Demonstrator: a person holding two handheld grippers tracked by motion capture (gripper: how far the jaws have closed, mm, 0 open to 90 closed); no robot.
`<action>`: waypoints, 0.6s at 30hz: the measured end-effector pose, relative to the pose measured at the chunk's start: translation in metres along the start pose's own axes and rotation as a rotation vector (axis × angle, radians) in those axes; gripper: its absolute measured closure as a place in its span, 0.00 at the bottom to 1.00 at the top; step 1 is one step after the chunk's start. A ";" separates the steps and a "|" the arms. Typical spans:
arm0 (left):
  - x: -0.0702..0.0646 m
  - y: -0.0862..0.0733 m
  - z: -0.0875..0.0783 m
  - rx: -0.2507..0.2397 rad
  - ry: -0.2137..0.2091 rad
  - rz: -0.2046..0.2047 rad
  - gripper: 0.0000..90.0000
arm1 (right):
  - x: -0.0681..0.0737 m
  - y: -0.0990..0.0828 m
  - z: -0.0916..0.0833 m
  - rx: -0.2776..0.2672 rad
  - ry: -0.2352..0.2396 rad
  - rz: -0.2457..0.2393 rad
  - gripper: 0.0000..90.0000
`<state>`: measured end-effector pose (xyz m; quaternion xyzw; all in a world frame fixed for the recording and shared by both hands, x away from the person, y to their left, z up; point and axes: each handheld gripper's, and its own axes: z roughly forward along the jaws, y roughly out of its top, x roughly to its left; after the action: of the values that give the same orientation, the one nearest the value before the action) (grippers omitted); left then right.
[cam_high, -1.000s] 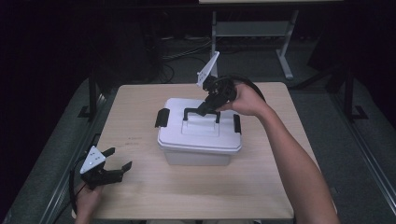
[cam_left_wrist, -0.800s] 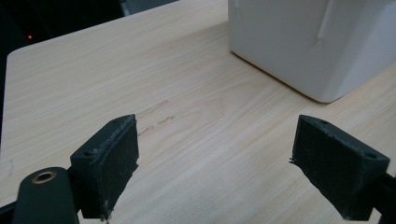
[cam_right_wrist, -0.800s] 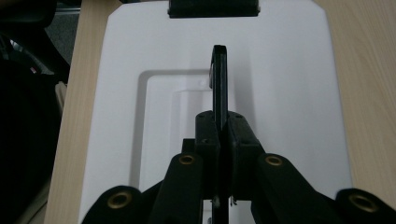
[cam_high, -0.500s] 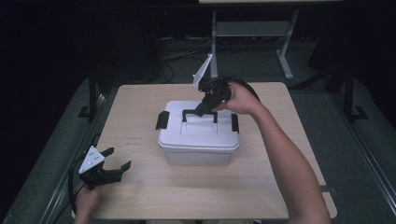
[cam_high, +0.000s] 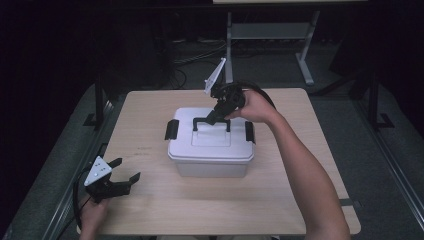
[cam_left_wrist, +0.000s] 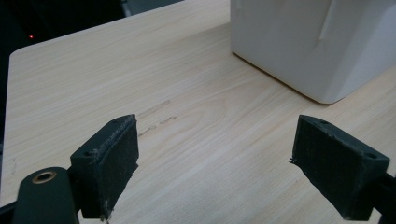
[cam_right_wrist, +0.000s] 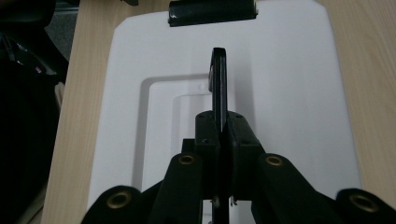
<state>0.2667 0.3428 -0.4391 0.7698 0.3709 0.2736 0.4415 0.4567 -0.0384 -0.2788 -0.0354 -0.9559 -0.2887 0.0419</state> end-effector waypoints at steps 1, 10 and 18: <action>0.000 0.000 0.000 0.001 -0.001 0.000 0.15 | -0.001 0.000 0.000 -0.002 0.002 0.003 0.93; 0.001 0.000 -0.001 0.000 -0.002 0.001 0.15 | -0.001 -0.005 0.006 0.004 0.005 0.023 0.93; -0.001 0.000 0.000 0.001 -0.003 0.006 0.15 | -0.001 -0.009 0.005 -0.025 0.001 0.040 0.88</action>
<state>0.2662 0.3420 -0.4390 0.7717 0.3680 0.2735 0.4407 0.4562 -0.0428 -0.2881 -0.0550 -0.9512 -0.2998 0.0475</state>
